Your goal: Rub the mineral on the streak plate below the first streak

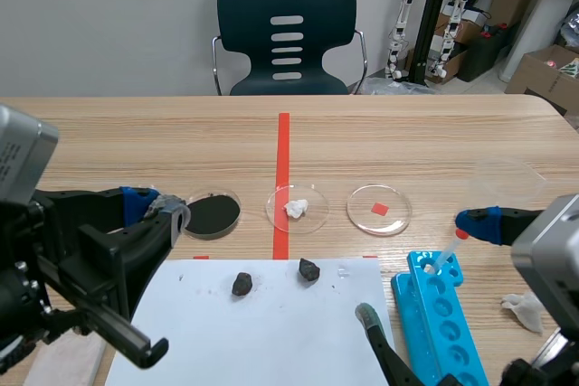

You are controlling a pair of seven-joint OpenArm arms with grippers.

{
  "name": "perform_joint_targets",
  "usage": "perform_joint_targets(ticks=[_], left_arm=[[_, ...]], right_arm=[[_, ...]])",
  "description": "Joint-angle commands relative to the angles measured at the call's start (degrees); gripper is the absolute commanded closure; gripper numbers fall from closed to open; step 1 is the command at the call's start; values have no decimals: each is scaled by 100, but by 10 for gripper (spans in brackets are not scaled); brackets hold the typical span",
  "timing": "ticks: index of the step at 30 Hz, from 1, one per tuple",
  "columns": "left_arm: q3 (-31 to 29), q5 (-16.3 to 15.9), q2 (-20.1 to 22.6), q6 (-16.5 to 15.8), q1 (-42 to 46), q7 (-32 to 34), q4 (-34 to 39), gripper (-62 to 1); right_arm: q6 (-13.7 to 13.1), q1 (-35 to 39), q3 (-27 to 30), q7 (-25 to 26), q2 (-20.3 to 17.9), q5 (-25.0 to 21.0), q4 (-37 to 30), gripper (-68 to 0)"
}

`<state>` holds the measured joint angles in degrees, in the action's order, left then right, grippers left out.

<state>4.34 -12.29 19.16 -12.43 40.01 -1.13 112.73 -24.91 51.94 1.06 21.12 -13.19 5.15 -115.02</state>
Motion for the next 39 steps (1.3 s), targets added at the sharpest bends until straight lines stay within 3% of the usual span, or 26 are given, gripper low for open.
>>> perform_joint_targets(ticks=[1, 8, 39], left_arm=[[-125, 13, -151, -144, 136, 170, 92, -116], [-420, 39, -444, -730, 433, 175, 92, -116], [-448, 39, -501, -699, 472, 111, 92, -116]], right_arm=[[-2, -39, 24, 105, -61, -61, -55, -679], [-2, -39, 24, 105, -61, -61, -55, -679], [-2, -39, 24, 105, -61, -61, -55, -679]])
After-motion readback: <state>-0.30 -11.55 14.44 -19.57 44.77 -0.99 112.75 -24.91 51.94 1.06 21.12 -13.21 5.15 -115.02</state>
